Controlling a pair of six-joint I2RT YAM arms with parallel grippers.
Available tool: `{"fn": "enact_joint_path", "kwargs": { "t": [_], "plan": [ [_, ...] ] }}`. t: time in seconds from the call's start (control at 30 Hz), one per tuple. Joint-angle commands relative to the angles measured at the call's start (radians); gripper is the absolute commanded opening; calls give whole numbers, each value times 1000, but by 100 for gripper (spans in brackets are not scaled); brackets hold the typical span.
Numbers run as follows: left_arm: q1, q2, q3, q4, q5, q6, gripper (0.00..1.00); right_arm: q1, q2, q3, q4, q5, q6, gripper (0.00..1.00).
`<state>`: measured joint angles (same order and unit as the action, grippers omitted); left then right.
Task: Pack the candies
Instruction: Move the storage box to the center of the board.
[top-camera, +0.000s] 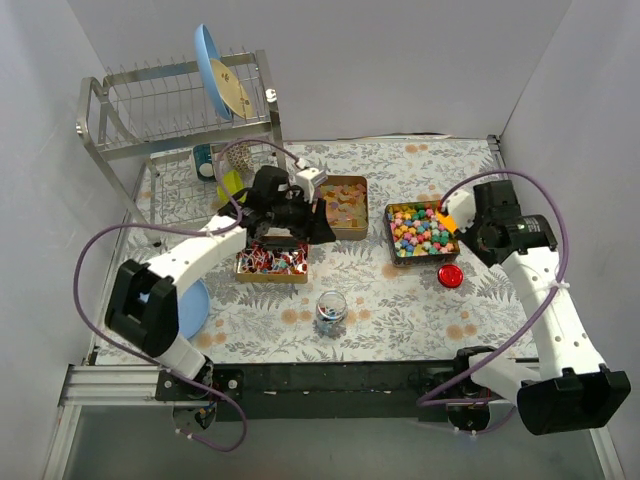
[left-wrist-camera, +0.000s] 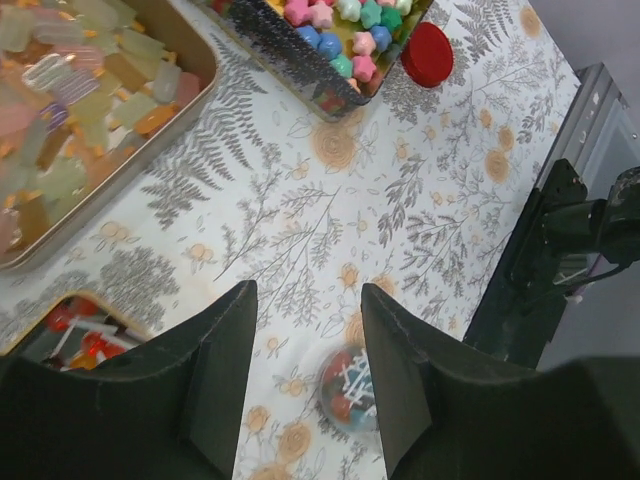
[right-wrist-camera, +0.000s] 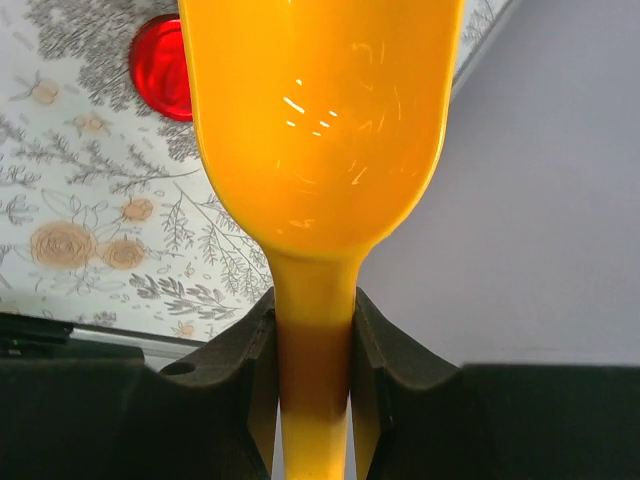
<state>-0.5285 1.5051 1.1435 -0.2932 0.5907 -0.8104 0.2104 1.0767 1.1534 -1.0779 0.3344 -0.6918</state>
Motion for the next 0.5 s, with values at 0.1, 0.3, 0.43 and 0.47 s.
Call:
{"fn": "enact_joint_path", "kwargs": {
  "t": [0.1, 0.3, 0.43, 0.47],
  "plan": [
    [-129, 254, 228, 77, -130, -130, 46, -161, 0, 69, 58, -109, 143, 1],
    [-223, 426, 352, 117, -212, -286, 50, -170, -32, 25, 52, -109, 147, 1],
    [-257, 509, 401, 126, -285, -375, 61, -172, -49, -3, 49, -107, 143, 1],
    [-258, 523, 409, 134, -284, -403, 61, -172, -54, -9, 47, -107, 141, 1]
  ]
}}
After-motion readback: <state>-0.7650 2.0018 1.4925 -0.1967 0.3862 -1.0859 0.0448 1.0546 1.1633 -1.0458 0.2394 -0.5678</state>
